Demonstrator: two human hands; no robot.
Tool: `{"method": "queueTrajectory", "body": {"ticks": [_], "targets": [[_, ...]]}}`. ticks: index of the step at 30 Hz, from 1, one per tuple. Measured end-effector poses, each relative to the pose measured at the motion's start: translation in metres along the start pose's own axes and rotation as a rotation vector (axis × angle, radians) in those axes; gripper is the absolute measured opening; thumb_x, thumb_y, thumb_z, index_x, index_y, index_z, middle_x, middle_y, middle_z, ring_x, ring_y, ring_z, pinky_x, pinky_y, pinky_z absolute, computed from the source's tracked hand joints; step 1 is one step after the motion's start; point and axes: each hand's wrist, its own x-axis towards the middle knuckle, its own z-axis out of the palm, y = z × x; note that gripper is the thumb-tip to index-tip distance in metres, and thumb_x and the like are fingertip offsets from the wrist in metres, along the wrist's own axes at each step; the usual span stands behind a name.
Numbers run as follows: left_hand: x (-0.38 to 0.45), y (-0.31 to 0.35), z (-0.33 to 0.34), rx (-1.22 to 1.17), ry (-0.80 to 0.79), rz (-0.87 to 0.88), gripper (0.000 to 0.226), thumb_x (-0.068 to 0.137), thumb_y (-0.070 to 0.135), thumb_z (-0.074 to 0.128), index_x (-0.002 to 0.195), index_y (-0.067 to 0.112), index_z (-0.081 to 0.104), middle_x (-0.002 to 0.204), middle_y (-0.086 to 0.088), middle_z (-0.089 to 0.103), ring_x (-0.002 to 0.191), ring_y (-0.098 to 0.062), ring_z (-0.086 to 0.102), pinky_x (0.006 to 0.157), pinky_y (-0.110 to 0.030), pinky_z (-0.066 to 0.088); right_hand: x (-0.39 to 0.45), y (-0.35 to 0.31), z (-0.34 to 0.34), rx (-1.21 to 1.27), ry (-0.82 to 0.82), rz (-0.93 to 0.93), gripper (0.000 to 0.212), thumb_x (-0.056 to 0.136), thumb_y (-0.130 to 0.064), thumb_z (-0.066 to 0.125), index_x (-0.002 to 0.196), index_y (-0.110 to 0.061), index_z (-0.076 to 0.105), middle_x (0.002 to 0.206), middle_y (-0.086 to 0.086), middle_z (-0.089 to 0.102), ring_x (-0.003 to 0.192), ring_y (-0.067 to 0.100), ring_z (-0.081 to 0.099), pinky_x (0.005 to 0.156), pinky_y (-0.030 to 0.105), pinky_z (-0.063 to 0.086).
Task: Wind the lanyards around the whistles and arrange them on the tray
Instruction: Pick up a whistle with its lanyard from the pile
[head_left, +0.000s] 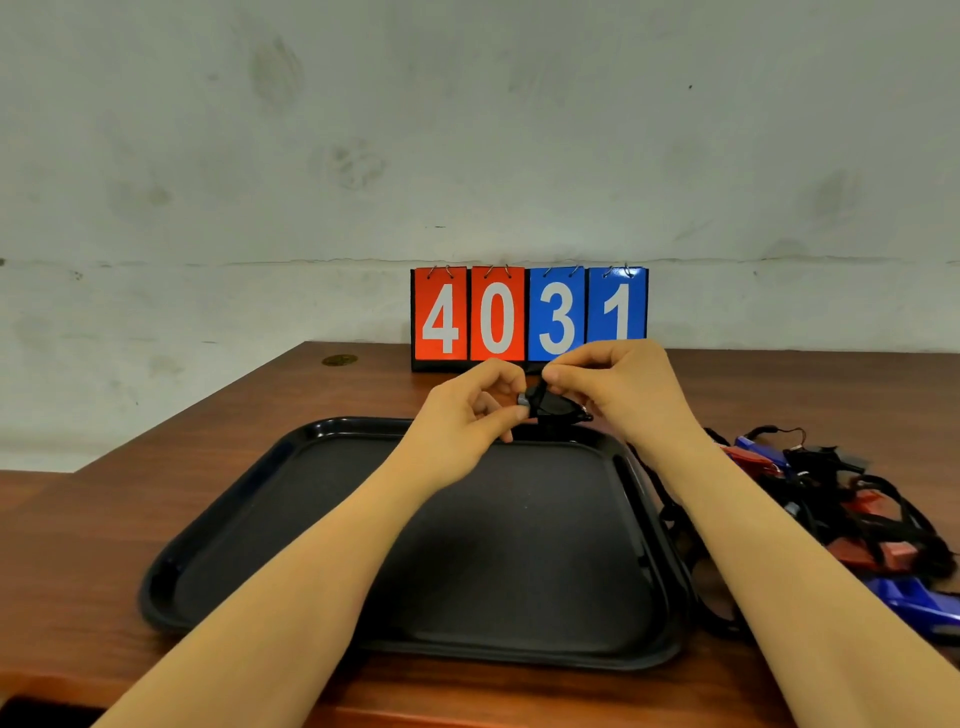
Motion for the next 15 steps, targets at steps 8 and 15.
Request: {"method": "queueTrajectory", "body": {"ticks": [8, 15], "targets": [[0.0003, 0.0040, -0.0014, -0.230, 0.005, -0.024, 0.016, 0.087, 0.008, 0.059, 0.090, 0.024, 0.055, 0.078, 0.011, 0.061, 0.056, -0.005, 0.057, 0.057, -0.012, 0.044, 0.0032, 0.0003, -0.0048, 0.177, -0.050, 0.192, 0.004, 0.079, -0.013, 0.069, 0.078, -0.016, 0.072, 0.075, 0.004, 0.071, 0.067, 0.015, 0.066, 0.062, 0.022, 0.056], [0.0046, -0.0005, -0.0016, -0.395, 0.249, -0.133, 0.011, 0.087, 0.005, 0.058, 0.095, 0.012, 0.055, 0.073, 0.002, 0.060, 0.050, -0.005, 0.053, 0.052, -0.012, 0.044, -0.0064, -0.0013, 0.0037, 0.076, -0.262, 0.141, 0.009, 0.086, -0.018, 0.062, 0.087, -0.015, 0.071, 0.067, 0.000, 0.067, 0.041, 0.003, 0.044, 0.043, 0.014, 0.040]]}}
